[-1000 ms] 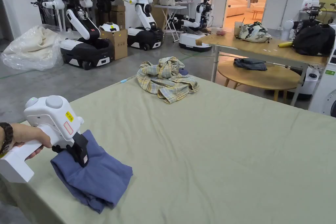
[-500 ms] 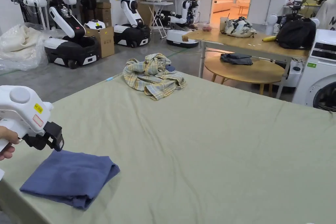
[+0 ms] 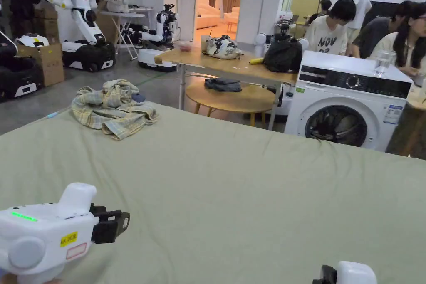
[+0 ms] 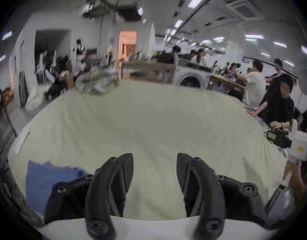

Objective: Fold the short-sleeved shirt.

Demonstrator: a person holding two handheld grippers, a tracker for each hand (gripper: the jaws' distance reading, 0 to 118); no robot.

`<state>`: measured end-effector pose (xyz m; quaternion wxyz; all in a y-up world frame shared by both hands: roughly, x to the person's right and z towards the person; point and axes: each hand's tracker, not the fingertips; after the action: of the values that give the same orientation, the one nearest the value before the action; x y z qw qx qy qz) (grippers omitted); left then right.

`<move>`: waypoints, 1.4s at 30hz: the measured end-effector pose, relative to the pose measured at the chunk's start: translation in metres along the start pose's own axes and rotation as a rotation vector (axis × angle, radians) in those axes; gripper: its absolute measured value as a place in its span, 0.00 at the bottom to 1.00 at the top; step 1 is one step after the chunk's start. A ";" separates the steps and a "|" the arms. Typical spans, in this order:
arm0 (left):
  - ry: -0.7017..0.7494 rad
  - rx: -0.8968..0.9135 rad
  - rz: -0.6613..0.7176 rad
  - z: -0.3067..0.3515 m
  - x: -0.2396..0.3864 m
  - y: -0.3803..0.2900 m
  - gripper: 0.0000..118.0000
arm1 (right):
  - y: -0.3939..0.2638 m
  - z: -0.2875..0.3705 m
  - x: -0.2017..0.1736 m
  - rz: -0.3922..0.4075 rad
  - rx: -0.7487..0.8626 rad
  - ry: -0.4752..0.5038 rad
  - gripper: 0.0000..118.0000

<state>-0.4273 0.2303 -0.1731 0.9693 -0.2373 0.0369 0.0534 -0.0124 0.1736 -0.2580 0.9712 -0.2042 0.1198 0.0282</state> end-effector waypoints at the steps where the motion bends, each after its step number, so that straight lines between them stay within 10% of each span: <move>1: 0.024 0.039 -0.012 -0.001 0.023 -0.001 0.42 | 0.001 0.001 0.007 -0.006 0.021 -0.021 0.00; 13: 0.123 0.244 -0.045 -0.026 0.149 -0.002 0.00 | 0.020 0.018 0.041 -0.041 0.179 -0.097 0.00; 42: 0.094 0.332 -0.002 -0.015 0.162 -0.011 0.00 | 0.014 0.019 0.040 -0.056 0.244 -0.138 0.00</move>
<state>-0.2659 0.2271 -0.1969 0.9924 -0.0764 0.0903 0.0343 0.0288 0.1946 -0.2560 0.9951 -0.0856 0.0497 0.0002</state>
